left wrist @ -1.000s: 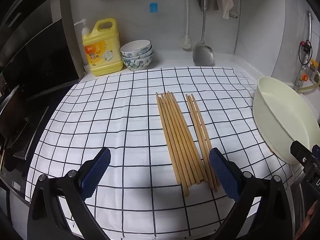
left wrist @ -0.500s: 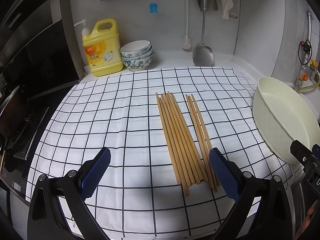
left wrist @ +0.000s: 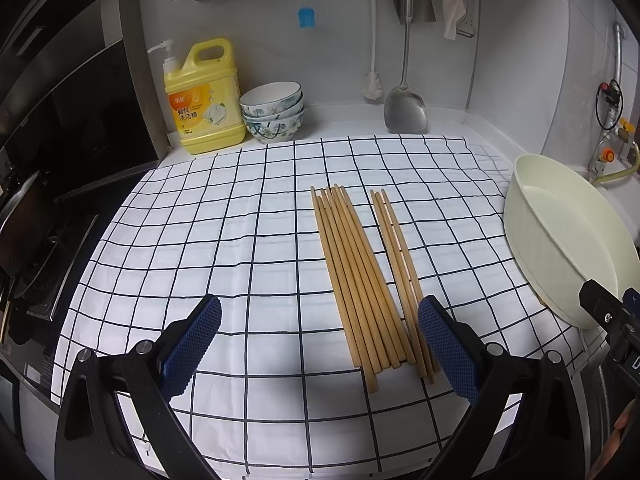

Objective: Organize utensils

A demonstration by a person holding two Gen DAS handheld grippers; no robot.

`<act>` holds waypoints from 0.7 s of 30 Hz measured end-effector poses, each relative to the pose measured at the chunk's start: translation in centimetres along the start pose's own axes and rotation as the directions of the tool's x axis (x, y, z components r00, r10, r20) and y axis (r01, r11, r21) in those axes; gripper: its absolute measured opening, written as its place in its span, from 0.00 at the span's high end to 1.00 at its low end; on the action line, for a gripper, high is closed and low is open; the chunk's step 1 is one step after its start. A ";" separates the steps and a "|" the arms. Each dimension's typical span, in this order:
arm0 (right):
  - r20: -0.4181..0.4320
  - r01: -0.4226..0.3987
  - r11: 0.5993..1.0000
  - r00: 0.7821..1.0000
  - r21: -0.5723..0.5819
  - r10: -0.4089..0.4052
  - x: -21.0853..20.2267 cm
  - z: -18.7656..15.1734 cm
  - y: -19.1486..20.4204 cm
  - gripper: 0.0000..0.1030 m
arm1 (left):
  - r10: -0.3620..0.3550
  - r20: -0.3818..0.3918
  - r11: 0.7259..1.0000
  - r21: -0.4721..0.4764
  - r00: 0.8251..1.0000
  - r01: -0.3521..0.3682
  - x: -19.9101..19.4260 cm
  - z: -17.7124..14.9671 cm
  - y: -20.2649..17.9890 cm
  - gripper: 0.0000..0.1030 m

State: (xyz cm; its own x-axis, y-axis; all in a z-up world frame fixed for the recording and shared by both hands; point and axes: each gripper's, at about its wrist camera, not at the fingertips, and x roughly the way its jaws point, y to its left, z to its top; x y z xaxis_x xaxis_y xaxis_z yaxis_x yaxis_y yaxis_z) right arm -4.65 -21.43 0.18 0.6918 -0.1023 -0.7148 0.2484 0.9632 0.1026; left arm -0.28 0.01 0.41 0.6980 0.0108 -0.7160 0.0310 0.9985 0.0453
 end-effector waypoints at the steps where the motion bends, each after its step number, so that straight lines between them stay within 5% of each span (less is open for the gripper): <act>1: 0.000 0.001 1.000 1.000 0.000 -0.001 0.0 0.0 0.0 0.10 | -0.001 -0.001 1.000 -0.001 1.000 0.001 0.0 0.0 0.0 0.06; 21: -0.002 -0.003 1.000 1.000 0.003 0.003 0.2 0.0 -0.1 0.10 | -0.005 -0.006 1.000 0.002 1.000 0.005 0.4 0.0 -0.2 0.06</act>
State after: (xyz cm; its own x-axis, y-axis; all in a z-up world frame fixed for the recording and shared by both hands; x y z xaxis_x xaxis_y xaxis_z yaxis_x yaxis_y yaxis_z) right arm -4.54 -21.54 0.02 0.6909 -0.0989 -0.7162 0.2483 0.9628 0.1066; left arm -0.02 -0.17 0.15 0.6939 0.0065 -0.7200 0.0356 0.9984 0.0434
